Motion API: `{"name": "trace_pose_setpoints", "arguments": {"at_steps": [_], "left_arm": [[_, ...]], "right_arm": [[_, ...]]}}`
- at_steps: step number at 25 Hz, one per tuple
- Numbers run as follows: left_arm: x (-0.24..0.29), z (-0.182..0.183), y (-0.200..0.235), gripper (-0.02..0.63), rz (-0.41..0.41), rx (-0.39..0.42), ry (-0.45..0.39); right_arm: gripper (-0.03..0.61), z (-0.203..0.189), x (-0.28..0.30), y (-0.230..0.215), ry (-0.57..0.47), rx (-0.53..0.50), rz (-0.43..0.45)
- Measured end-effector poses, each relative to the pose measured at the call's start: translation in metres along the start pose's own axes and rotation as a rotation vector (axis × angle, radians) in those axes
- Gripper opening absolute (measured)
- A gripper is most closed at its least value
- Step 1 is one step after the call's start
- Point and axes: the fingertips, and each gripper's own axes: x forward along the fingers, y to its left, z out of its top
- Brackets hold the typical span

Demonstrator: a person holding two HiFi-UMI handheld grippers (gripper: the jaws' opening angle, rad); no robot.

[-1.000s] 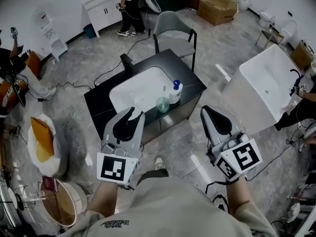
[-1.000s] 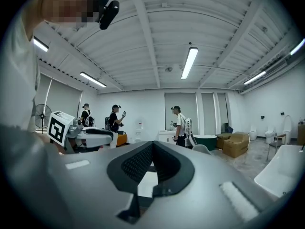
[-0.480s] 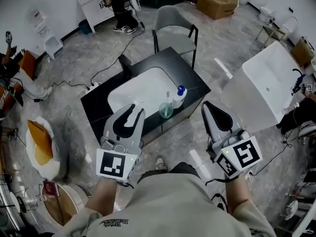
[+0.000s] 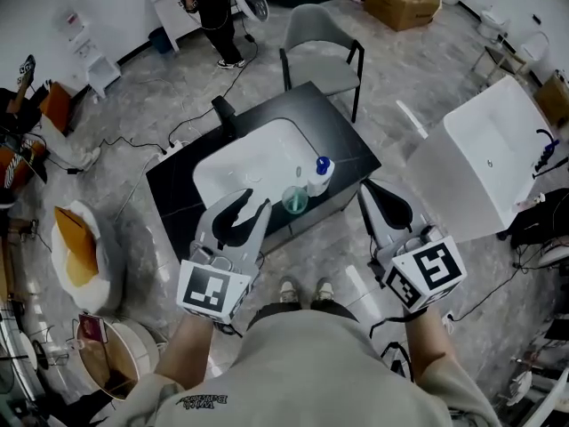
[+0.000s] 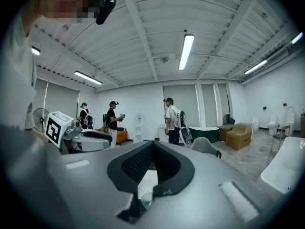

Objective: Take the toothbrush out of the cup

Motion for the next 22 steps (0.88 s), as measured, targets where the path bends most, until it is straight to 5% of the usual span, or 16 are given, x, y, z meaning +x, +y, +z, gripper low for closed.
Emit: {"name": "trace_pose_setpoints", "arguments": {"at_steps": [14, 22], "left_arm": [[0.066, -0.052, -0.001, 0.121, -0.044, 0.026, 0.144], [0.105, -0.126, 0.000, 0.121, -0.090, -0.050, 0.316]], "right_arm": [[0.003, -0.023, 0.025, -0.032, 0.052, 0.042, 0.017], [0.003, -0.049, 0.046, -0.041, 0.114, 0.067, 0.027]]}}
